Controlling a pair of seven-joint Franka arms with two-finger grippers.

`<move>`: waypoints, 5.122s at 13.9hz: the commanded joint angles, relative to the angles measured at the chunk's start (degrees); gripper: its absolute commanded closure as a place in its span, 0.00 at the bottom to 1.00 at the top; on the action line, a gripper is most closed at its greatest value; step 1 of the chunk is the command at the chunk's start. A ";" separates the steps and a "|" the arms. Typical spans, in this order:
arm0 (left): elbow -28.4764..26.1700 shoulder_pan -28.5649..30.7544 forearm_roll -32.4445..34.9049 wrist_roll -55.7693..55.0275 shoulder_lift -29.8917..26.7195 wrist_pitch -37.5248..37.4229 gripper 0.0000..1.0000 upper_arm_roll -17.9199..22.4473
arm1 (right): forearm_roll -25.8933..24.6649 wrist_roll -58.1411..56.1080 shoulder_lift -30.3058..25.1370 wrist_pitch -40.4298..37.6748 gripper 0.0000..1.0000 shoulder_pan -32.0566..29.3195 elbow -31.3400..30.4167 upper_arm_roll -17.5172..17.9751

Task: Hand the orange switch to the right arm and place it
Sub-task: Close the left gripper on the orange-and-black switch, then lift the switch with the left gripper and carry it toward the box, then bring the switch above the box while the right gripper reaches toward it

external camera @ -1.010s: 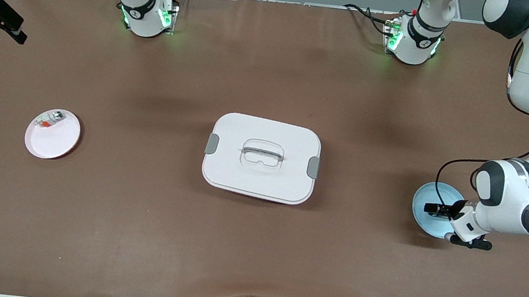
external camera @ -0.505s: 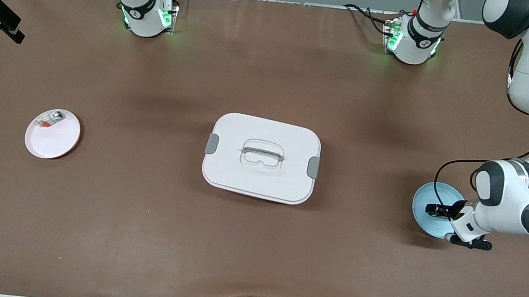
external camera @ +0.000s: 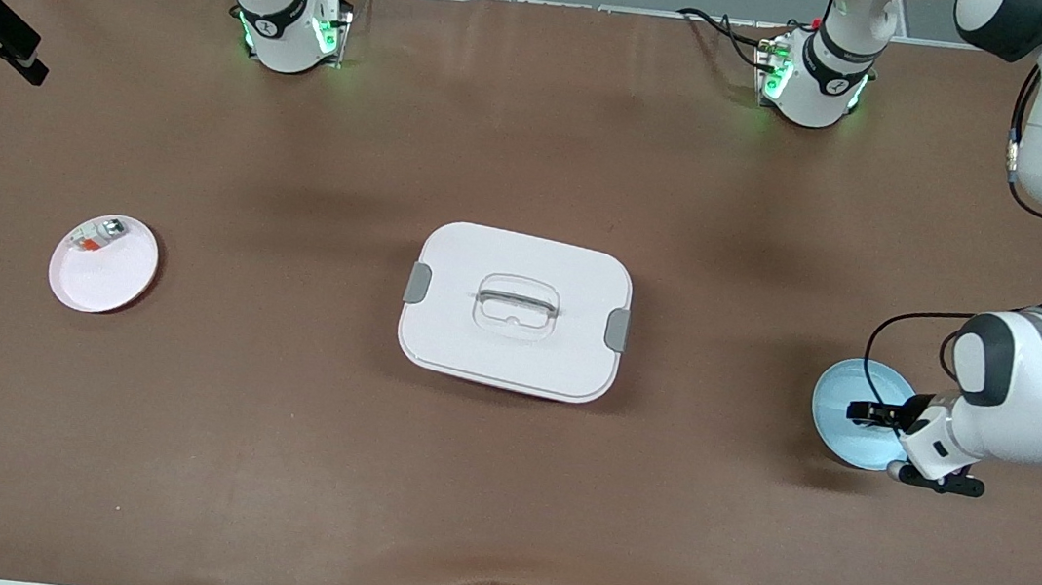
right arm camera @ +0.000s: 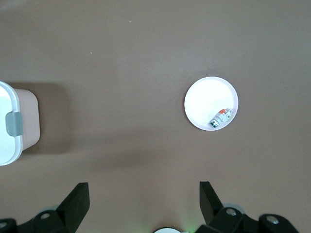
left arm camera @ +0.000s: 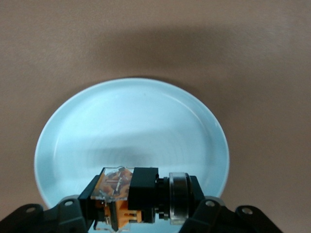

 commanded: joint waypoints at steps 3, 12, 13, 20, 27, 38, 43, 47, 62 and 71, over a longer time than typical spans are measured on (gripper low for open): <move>-1.05 0.56 -1.13 0.15 -8.84 -12.04 0.69 -0.26 | -0.62 0.87 -0.02 -0.48 0.00 -0.28 0.30 0.15; 4.74 -0.05 -10.44 -10.19 -22.30 -40.44 0.69 -2.80 | -0.09 0.78 0.16 0.84 0.00 -0.28 0.92 0.15; 5.27 0.12 -11.31 -12.13 -23.00 -41.33 0.69 -4.03 | -0.26 0.69 0.16 0.84 0.00 -0.36 0.92 0.15; 7.82 0.04 -23.96 -31.54 -27.14 -42.30 0.69 -10.71 | -0.53 0.69 0.07 0.31 0.00 -0.10 0.83 0.24; 13.18 -0.31 -35.39 -64.23 -27.05 -40.29 0.69 -20.11 | 0.00 0.78 -0.10 1.98 0.00 -0.01 1.35 0.50; 12.83 -4.96 -37.78 -106.01 -25.30 -10.42 0.69 -34.98 | 3.25 0.34 1.48 2.77 0.00 0.95 3.29 0.50; 12.75 -13.48 -35.59 -114.09 -22.05 3.74 0.69 -34.71 | 5.69 0.07 1.04 0.50 0.00 4.90 3.12 0.68; 12.75 -18.67 -28.65 -121.38 -18.18 7.78 0.69 -34.62 | 19.04 1.57 0.95 -0.04 0.00 5.26 1.36 0.68; 12.92 -26.86 -17.12 -131.24 -11.85 18.34 0.69 -33.39 | 46.93 10.97 1.13 24.38 0.00 15.36 -13.66 1.12; 12.83 -26.77 -17.04 -131.24 -11.85 18.34 0.69 -33.39 | 49.48 8.60 2.88 33.35 0.00 22.83 -17.45 1.03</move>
